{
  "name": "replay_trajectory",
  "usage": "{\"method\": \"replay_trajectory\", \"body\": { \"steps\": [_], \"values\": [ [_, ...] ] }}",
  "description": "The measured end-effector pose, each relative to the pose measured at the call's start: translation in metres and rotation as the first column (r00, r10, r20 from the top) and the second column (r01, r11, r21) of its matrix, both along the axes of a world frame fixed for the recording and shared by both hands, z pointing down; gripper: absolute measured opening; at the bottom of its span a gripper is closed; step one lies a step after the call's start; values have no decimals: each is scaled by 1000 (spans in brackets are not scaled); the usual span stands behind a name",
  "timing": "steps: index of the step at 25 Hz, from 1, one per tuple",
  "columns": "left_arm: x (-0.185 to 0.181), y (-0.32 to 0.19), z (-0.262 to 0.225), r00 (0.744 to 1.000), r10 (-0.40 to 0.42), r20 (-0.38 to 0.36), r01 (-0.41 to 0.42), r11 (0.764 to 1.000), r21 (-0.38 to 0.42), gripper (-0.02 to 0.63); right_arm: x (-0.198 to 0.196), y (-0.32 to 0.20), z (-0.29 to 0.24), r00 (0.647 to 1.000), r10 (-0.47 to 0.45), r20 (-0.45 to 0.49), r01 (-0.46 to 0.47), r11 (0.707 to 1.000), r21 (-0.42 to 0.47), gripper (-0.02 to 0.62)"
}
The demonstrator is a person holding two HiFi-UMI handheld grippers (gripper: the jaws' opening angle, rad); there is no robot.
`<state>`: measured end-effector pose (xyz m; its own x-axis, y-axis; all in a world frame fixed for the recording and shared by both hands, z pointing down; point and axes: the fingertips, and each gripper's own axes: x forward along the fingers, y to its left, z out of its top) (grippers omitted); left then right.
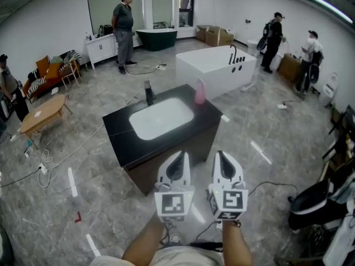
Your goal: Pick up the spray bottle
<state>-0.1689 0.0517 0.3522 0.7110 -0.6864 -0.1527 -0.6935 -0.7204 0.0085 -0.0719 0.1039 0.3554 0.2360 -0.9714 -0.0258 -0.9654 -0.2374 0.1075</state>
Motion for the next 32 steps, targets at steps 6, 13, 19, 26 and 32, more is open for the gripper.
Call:
{"method": "replay_trajectory", "body": {
  "steps": [6,13,19,26,32],
  "values": [
    [9,-23,3,1000,17,-6,-17,1000,-13,2,8,-22,5,1000,8,7,-8,1000,1,3],
    [45,-58,13,1000,11,7,-10,1000,-15,2,46,-59,15,999,16,27,-16,1000,-8,3],
    [105,-91,11,1000,3,10,-3,1000,-5,2,101,-93,14,1000,-11,27,11,1000,17,3],
    [180,-119,2,1000,-6,13,6,1000,-14,2,178,-117,1,999,-16,33,15,999,31,3],
    [223,-138,8,999,-36,28,36,999,-6,2,229,-134,8,999,-26,42,25,999,31,3]
  ]
}}
